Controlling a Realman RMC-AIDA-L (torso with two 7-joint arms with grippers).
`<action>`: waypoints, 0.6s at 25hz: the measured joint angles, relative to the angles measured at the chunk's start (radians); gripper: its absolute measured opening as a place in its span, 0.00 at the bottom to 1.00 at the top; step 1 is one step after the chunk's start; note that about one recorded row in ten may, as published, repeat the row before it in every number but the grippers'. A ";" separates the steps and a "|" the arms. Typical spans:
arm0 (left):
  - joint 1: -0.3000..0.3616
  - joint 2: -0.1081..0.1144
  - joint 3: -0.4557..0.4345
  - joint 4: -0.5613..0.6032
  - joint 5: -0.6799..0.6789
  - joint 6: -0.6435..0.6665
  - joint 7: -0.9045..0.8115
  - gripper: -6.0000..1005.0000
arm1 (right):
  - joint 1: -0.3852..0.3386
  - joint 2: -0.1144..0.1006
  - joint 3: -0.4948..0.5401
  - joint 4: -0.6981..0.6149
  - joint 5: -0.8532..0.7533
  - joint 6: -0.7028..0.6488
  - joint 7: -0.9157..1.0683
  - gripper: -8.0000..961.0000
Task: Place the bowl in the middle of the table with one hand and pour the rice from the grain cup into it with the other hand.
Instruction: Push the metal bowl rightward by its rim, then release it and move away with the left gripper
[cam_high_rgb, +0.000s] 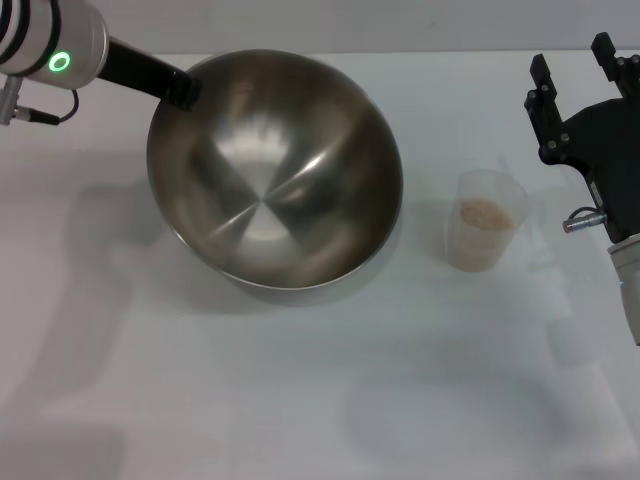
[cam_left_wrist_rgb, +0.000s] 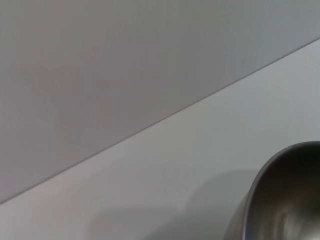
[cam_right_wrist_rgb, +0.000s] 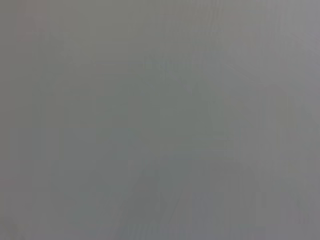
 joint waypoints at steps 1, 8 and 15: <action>0.000 0.000 0.000 0.000 0.000 0.000 0.000 0.05 | 0.000 0.000 0.000 0.000 0.000 0.000 0.000 0.59; -0.002 -0.003 0.014 -0.004 -0.035 -0.005 0.024 0.05 | 0.000 0.001 0.000 0.000 0.000 0.000 0.000 0.59; -0.003 -0.005 0.029 0.080 -0.061 0.058 0.039 0.05 | 0.004 0.001 0.000 0.000 0.000 0.000 0.000 0.59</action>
